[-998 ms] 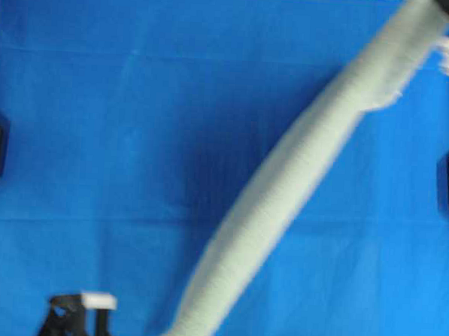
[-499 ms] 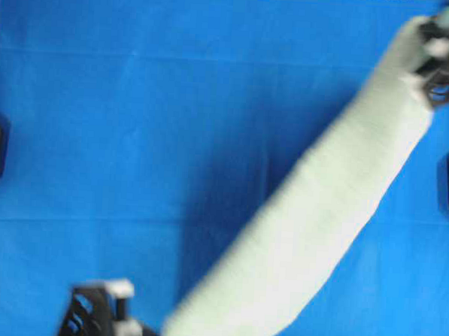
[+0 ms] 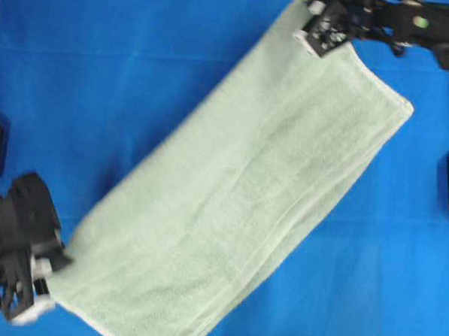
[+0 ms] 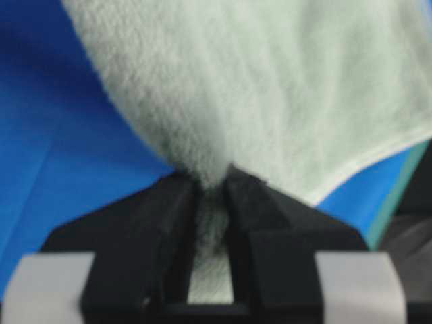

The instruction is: Fold a bath towel.

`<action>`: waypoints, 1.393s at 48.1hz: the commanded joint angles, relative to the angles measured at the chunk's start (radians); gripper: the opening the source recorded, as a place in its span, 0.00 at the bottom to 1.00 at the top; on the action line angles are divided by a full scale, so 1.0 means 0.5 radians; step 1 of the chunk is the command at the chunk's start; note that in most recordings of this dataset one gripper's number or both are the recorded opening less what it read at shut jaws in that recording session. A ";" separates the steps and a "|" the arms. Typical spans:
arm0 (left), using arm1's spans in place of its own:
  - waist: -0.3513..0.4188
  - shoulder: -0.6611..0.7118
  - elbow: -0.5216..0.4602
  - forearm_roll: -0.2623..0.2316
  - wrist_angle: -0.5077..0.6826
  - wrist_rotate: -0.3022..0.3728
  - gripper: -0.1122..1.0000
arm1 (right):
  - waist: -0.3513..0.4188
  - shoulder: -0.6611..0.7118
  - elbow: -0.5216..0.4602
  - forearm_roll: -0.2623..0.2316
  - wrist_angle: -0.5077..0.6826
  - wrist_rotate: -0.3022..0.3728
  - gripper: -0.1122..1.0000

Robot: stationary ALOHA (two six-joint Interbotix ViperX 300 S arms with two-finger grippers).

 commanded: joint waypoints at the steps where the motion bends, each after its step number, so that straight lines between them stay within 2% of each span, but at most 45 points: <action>1: 0.025 -0.058 0.132 0.009 -0.086 -0.015 0.19 | -0.031 0.077 -0.126 -0.012 -0.012 -0.043 0.19; 15: 0.141 -0.077 0.304 0.018 -0.095 0.061 0.19 | -0.055 0.218 -0.233 -0.012 -0.083 -0.080 0.20; 17: 0.147 -0.095 0.319 0.018 -0.098 0.080 0.19 | -0.058 0.218 -0.233 -0.012 -0.083 -0.080 0.27; 21: 0.150 -0.138 0.344 0.018 -0.092 0.114 0.19 | -0.055 0.215 -0.224 -0.003 -0.058 -0.077 0.50; 23: 0.150 -0.160 0.356 0.018 -0.086 0.132 0.25 | -0.055 0.209 -0.218 0.000 -0.028 -0.077 0.61; 26: 0.150 -0.193 0.371 0.018 -0.086 0.153 0.42 | -0.055 0.187 -0.187 0.021 0.046 -0.086 0.71; 30: 0.153 -0.236 0.380 0.018 -0.080 0.166 0.65 | -0.046 0.129 -0.117 0.074 0.114 -0.117 0.68; 34: 0.153 -0.270 0.377 0.018 -0.061 0.175 0.83 | -0.043 0.021 -0.015 0.187 0.163 -0.187 0.65; 36: 0.153 -0.285 0.374 0.018 -0.049 0.178 0.88 | -0.040 -0.064 0.058 0.288 0.193 -0.245 0.65; 41: 0.153 -0.316 0.380 0.018 -0.028 0.178 0.86 | -0.037 -0.258 0.224 0.534 0.267 -0.426 0.66; 47: 0.163 -0.325 0.383 0.018 -0.025 0.187 0.86 | -0.028 -0.512 0.423 0.951 0.393 -0.761 0.66; 51: 0.184 -0.319 0.380 0.018 -0.028 0.193 0.86 | -0.031 -0.632 0.503 1.141 0.439 -0.930 0.66; 56: 0.202 -0.313 0.377 0.021 -0.028 0.193 0.86 | -0.052 -0.706 0.546 1.236 0.442 -1.003 0.66; 67: 0.206 -0.288 0.362 0.021 -0.049 0.184 0.86 | -0.083 -0.558 0.561 1.236 0.350 -1.006 0.66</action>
